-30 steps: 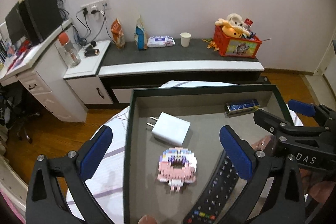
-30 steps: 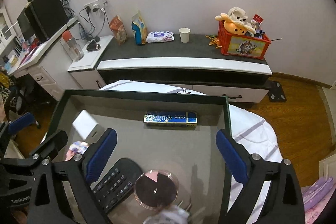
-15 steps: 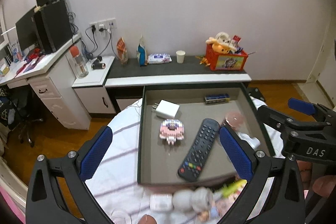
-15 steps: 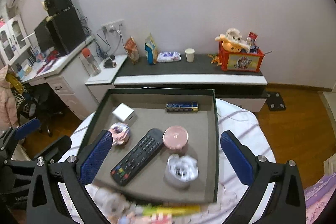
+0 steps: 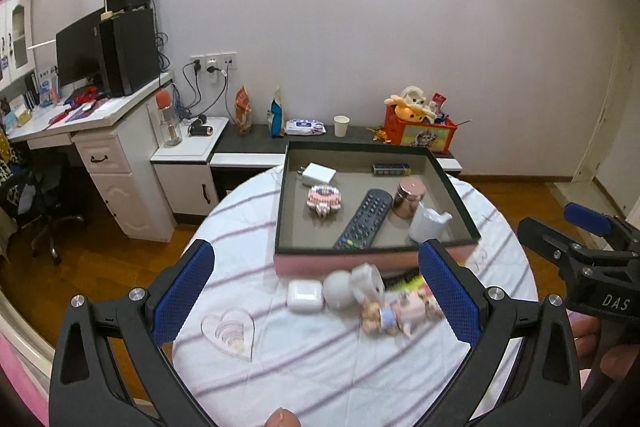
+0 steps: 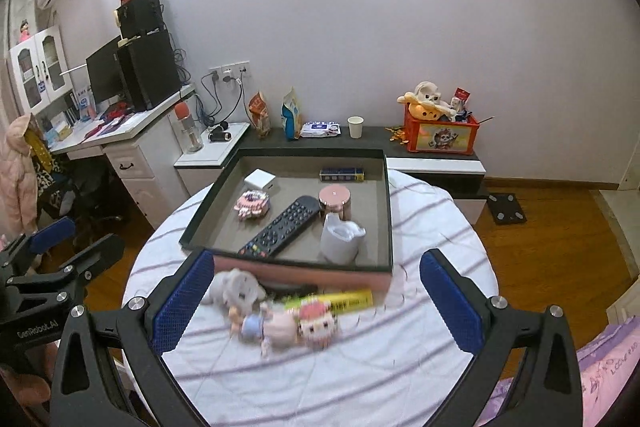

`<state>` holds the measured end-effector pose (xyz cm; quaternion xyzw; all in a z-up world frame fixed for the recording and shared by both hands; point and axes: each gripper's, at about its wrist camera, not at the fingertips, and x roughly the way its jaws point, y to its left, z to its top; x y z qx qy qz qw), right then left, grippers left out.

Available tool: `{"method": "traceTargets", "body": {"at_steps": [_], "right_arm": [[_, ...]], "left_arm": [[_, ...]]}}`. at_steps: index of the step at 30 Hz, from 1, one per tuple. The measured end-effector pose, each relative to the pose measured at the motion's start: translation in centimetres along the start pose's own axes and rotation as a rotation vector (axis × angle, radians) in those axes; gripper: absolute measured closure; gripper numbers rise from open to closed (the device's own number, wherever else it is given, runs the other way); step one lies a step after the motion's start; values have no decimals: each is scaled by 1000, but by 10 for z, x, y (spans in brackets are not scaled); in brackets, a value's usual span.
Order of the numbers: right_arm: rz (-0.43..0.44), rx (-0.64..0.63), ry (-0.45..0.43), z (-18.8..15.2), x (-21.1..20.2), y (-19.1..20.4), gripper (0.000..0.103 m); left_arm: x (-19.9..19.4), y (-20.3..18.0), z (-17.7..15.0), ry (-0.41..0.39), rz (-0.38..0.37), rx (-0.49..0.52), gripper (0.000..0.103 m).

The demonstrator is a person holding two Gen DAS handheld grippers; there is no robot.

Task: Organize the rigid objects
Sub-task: 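Withdraw both tools back from the tray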

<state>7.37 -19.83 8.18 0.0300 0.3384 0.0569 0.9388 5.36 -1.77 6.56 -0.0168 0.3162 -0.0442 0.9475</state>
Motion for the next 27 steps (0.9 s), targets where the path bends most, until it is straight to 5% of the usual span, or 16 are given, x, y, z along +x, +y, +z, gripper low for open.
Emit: {"method": "traceTargets", "body": {"at_steps": [16,27], "right_arm": [[4,47,60,-83,-29,-2,0],[4,38,100,-95,-16,2,0]], "left_arm": [[-39,-6,-74,-15,-8,-11,0],[-30,-4,-84,17,-12,-23,0]]}}
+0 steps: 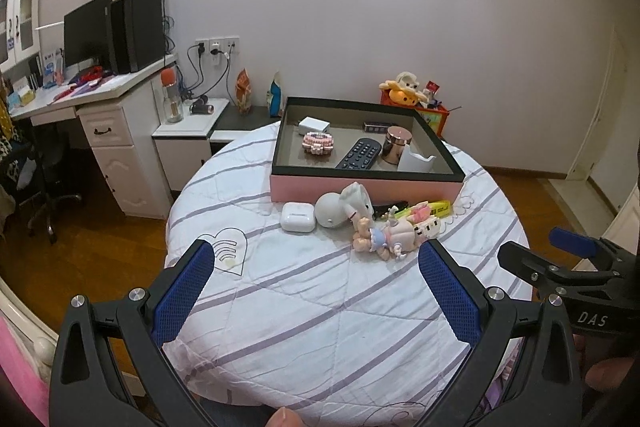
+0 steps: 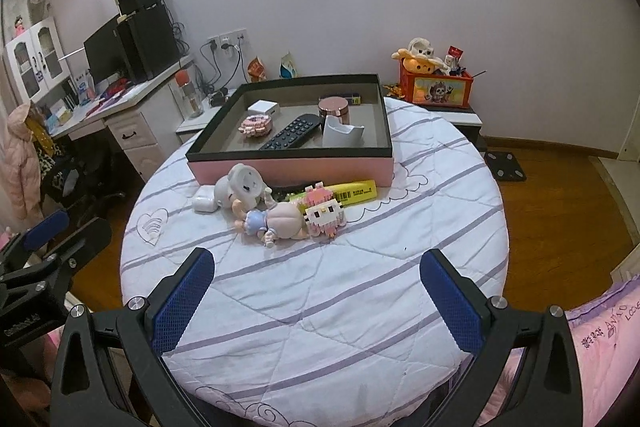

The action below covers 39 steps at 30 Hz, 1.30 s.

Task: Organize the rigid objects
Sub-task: 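Withdraw both tools back from the tray, then grasp the white earbud case with the left tool while the right tool grasps the pink-white block cat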

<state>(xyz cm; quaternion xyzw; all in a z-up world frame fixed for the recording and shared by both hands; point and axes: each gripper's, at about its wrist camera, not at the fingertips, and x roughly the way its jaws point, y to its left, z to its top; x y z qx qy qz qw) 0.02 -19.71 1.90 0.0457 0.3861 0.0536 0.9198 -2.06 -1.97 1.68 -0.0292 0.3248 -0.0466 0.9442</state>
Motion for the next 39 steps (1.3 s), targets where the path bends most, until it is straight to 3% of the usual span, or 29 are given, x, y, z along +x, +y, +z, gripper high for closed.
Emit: {"method": "traceTargets", "body": {"at_steps": [11,19,32,39], "right_arm": [[2,-4,74,3,45,0,0],[-3,-3,140,9,92,1,0],[-15,-2,209,16,145,1,0],[30,3,224,15,163,2,0]], "left_arm": [[36,7,-3,46,7,1,0],[79,26,-4,96,25,-30,0],[157,35,-3,174,66,18,0],[179,37,-8,213,66,30,0]]}}
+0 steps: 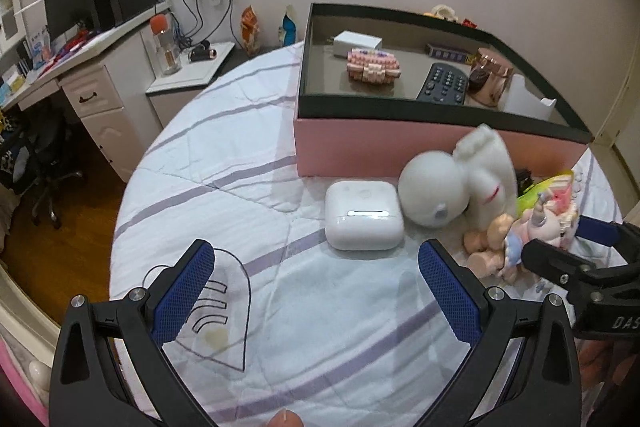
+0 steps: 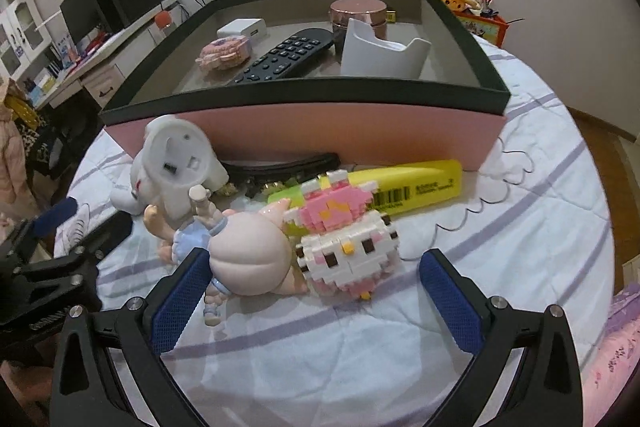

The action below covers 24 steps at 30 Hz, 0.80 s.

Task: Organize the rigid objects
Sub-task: 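Grasp the white earbud case with the left tool while the right tool grasps the pink-white block cat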

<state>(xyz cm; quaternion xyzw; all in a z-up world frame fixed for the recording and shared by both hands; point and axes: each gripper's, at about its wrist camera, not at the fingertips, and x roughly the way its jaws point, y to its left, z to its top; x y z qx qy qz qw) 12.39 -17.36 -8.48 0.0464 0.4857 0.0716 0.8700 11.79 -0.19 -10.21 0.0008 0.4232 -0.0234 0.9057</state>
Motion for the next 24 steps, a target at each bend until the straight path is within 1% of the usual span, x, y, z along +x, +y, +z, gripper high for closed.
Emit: {"method": "traceTargets", "body": {"at_steps": [6,10,15,17,19,20,23,24], "right_arm": [[53,-5,-11,-1,3,-3,0],[107,71,-20,0,-6,-18,0],[75,82,-43,-1,-14,-27,0],[76,93,-47,-1,-13,-29,0],[70,102,-62,0,-16,-30,3],[68,105,-68,-1,-19,-31,6],[61,103,-76,3,-21,-32,8],[50,101,-76,3,-21,-34,11]], "left_arm": [[6,1,3,10,-13,9,0],[8,2,5,10,-18,5,0],[11,3,8,16,-17,5,0],[13,1,9,16,-11,11,0],[14,0,10,18,-7,15,0],[15,-1,11,19,-5,18,0],[19,-1,12,35,-4,24,0],[21,-2,12,38,-2,26,0]]}}
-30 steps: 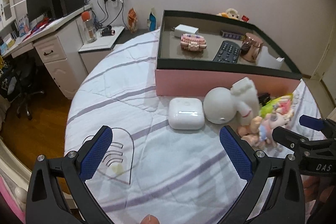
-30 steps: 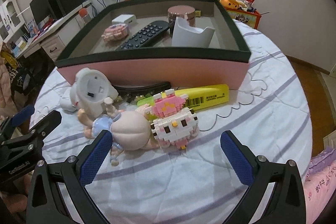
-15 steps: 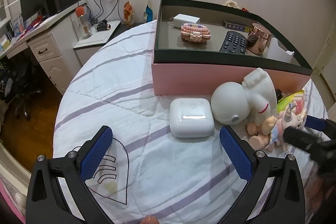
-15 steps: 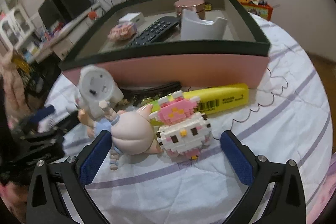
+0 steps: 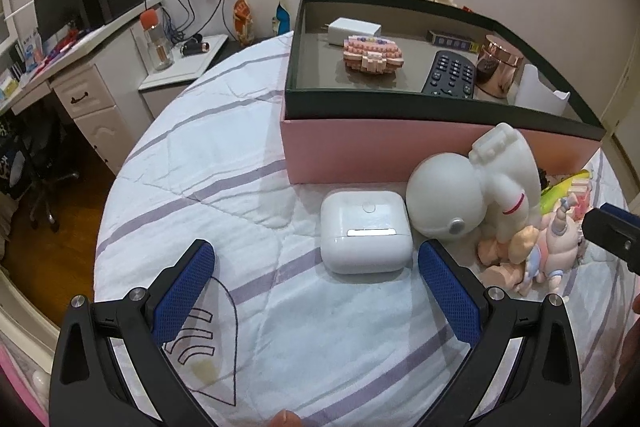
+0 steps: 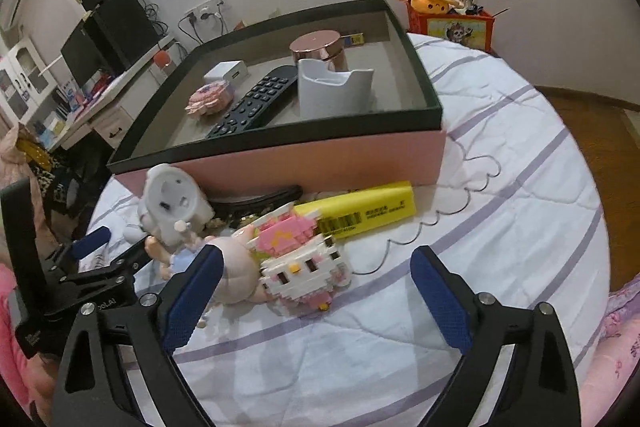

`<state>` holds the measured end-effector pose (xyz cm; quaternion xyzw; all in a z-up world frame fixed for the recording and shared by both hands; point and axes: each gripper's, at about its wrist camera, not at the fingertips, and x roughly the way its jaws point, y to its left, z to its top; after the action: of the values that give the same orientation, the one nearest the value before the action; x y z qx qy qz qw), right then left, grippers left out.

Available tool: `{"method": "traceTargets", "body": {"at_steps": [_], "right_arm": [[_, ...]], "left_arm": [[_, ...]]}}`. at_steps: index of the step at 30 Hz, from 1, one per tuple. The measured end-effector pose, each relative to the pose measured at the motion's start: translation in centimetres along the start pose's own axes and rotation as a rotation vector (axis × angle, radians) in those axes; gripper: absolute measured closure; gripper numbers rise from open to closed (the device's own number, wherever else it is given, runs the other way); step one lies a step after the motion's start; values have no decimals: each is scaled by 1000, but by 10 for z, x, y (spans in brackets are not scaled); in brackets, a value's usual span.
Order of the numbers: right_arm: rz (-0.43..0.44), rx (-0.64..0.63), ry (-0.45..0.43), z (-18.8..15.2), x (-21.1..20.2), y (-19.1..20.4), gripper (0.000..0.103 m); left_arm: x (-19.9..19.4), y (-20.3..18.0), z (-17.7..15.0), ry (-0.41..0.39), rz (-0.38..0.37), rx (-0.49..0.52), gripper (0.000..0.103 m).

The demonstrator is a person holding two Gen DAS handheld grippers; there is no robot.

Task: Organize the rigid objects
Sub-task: 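Grasp the white earbud case with the left tool while the right tool grasps the pink-white block cat, then carry earbud case and block cat over the tray and open both tools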

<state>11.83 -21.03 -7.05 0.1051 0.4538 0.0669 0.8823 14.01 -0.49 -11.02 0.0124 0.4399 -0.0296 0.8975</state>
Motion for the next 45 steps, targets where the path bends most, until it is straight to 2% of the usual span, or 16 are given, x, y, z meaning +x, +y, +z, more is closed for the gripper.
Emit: {"method": "traceTargets", "body": {"at_steps": [1,3,10,13,16,18,20,22,24,25,36,45], "right_arm": [[-7,2,5,1,2,-1,13],[-12,12,21,2,9,-3,25],[-55,-57,54,4,25,4,30],[-77,-78,49,4,24,6,37],[-98,-103,44,2,21,8,58],[-98,-102,43,-1,17,7,58],[-98,-101,43,-3,15,5,58],[-96,-97,43,-5,12,4,58],[-94,-93,43,-5,11,3,58],[-94,-91,43,-6,10,2,58],[-89,-83,34,-6,-6,1,58],[-74,-90,-15,4,-35,6,58]], "left_arm": [[1,-1,1,4,1,3,0],[4,-2,2,13,5,3,0],[12,-3,7,30,24,5,0],[14,-3,9,32,18,8,0],[14,-1,10,31,5,8,3],[14,-1,10,27,1,10,7],[11,-2,11,12,-6,15,17],[9,-2,11,0,-11,17,39],[7,-1,11,-7,-26,16,54],[6,-1,11,-10,-32,13,58],[-12,11,3,-22,-75,-22,58],[-54,16,12,-70,-84,-23,58]]}}
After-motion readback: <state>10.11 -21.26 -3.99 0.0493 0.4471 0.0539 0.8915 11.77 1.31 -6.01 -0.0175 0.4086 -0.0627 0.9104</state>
